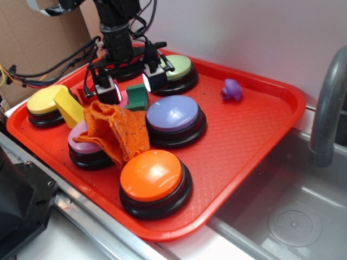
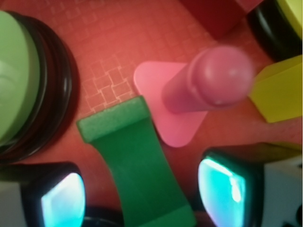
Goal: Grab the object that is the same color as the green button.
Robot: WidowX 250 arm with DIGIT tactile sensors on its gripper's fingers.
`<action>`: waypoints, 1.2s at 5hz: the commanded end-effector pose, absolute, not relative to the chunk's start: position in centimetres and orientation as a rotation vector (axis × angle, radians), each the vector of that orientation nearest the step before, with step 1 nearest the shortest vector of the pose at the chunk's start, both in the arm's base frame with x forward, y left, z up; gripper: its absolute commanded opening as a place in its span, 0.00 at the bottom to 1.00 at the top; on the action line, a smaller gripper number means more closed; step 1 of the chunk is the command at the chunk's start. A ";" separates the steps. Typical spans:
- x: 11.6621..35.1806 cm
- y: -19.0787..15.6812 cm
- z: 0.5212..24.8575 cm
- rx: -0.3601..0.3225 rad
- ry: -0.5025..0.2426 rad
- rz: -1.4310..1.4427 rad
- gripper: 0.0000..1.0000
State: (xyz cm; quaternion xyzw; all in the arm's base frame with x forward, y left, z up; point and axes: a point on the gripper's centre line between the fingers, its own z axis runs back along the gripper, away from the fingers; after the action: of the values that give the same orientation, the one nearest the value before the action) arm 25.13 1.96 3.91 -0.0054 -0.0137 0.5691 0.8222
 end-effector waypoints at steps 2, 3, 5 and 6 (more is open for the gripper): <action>25.4 2.2 3.4 -0.057 -0.044 1.172 1.00; 25.5 2.3 2.8 -0.074 -0.050 1.178 1.00; 25.5 1.8 2.3 -0.102 -0.085 1.125 1.00; 26.1 1.8 2.1 -0.096 -0.104 1.111 0.79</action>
State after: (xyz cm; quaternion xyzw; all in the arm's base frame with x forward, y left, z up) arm 25.82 1.37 1.64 -0.0387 -0.0346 0.5329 0.8446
